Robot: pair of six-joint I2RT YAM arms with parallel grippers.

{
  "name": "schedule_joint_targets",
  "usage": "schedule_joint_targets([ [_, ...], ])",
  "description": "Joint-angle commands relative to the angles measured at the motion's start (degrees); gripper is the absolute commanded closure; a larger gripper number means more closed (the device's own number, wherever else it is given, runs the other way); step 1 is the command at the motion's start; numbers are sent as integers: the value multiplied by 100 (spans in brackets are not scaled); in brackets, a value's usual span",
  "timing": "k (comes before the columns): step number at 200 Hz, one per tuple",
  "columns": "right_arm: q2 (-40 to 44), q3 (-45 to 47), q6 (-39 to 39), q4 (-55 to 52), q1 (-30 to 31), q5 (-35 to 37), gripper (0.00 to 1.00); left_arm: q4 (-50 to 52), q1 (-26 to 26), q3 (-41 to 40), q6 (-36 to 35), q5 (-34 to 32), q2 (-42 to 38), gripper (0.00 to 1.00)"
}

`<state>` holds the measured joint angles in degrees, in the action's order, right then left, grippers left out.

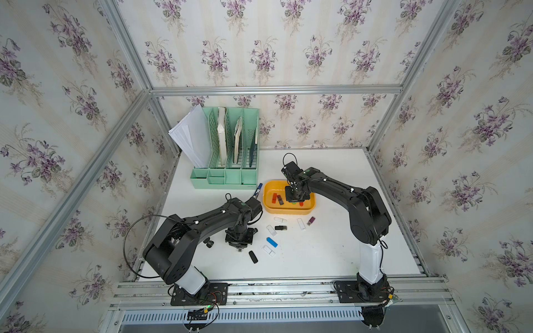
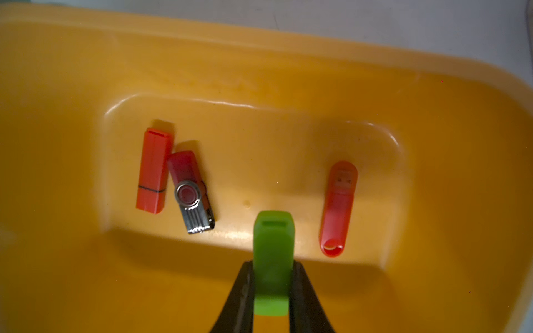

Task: Put the usb flash drive into the storage box
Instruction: Place the USB flash in the storage box.

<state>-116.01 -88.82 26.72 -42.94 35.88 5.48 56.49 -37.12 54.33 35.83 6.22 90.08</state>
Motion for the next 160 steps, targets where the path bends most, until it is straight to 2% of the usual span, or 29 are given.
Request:
schedule_joint_targets([
  [1, -157, -31, -152, 208, -58, 22, 88, 349, 29, 191, -124, -139, -63, 76],
  [49, -567, -92, -237, 321, -226, 22, 88, 780, 52, 1037, -302, -264, -27, 76],
  [93, -729, -117, -315, 302, -336, 119, 88, 1149, 53, 2197, -535, -310, 281, 76],
  [160, -668, -153, -312, 321, -390, 169, 68, 1429, 55, 3935, -869, -245, 1109, 76],
])
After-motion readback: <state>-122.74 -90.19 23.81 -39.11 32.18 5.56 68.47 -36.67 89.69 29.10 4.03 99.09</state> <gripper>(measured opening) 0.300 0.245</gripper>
